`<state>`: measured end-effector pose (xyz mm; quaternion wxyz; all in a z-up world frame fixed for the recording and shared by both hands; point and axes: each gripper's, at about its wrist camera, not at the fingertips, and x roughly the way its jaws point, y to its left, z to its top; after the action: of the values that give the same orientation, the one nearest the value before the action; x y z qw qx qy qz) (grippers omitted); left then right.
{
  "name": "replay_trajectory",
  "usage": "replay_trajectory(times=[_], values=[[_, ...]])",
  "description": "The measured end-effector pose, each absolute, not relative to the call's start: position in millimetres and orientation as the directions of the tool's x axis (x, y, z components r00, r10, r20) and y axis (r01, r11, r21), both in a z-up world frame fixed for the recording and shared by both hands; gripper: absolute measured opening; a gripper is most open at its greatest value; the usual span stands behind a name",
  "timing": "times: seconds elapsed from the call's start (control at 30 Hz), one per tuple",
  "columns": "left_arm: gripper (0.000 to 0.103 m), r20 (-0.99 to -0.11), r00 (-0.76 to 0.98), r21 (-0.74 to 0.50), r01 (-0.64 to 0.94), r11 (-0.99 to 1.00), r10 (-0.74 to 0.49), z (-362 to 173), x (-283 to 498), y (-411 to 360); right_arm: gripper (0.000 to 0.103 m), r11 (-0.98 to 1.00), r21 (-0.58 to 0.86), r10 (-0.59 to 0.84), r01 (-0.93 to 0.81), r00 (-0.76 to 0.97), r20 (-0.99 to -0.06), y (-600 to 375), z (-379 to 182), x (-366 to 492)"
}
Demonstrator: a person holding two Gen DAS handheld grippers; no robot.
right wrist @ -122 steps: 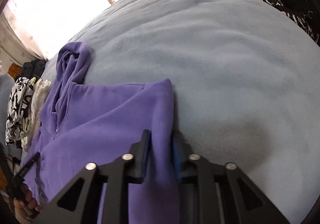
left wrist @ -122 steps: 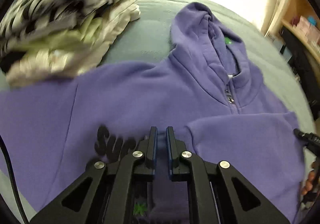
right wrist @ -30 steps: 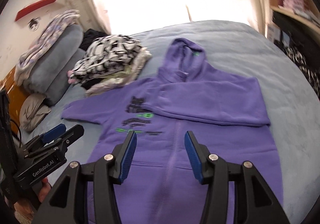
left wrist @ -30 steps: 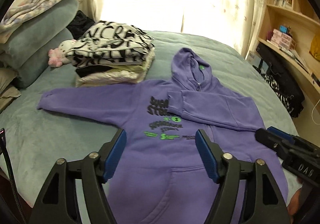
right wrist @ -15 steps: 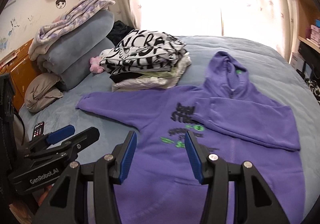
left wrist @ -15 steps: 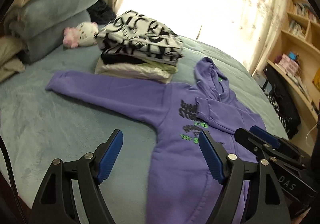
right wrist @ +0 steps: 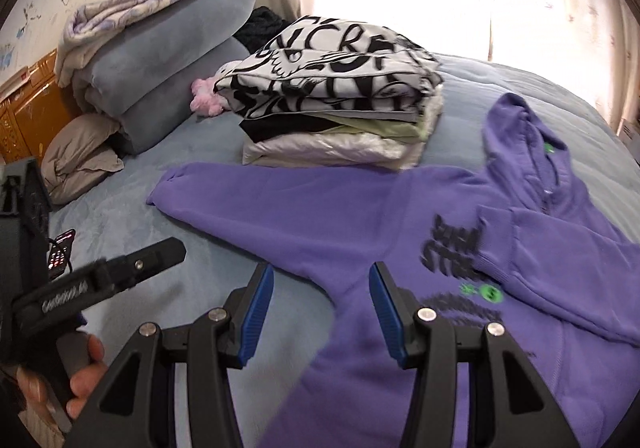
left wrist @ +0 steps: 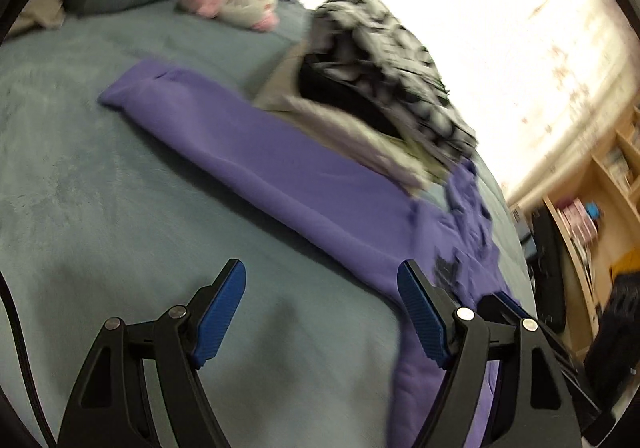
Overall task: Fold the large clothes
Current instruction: 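Grasp the other sleeve cuff with the left gripper, then fold the held sleeve across the hoodie chest with the left gripper, release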
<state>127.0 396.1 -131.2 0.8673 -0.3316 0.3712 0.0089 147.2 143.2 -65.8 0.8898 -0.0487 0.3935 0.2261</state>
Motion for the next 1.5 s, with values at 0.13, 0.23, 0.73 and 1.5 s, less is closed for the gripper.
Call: replay_trajectory(times=[0.13, 0.23, 0.73, 1.5], values=[[0.077, -0.676, 0.694, -0.603, -0.328, 0.728, -0.248, -156.4, 151.8, 435.4, 0.050, 0.881, 0.091, 0.377, -0.463, 0.573, -0.727, 166.6, -76.5, 166.5], [0.077, -0.699, 0.668, -0.612, -0.373, 0.697, -0.256, -172.2, 168.1, 461.8, 0.050, 0.875, 0.092, 0.378, -0.475, 0.554, -0.742, 183.6, -86.4, 182.8], [0.029, -0.662, 0.707, -0.677, -0.423, 0.602, -0.248, -194.9, 212.2, 521.4, 0.050, 0.839, 0.132, 0.408, -0.528, 0.450, -0.794, 241.1, -132.3, 216.6], [0.004, -0.499, 0.854, -0.595, -0.217, 0.774, -0.145, -66.3, 185.8, 445.8, 0.050, 0.840, 0.239, 0.483, -0.487, 0.471, -0.738, 186.5, -84.9, 212.5]])
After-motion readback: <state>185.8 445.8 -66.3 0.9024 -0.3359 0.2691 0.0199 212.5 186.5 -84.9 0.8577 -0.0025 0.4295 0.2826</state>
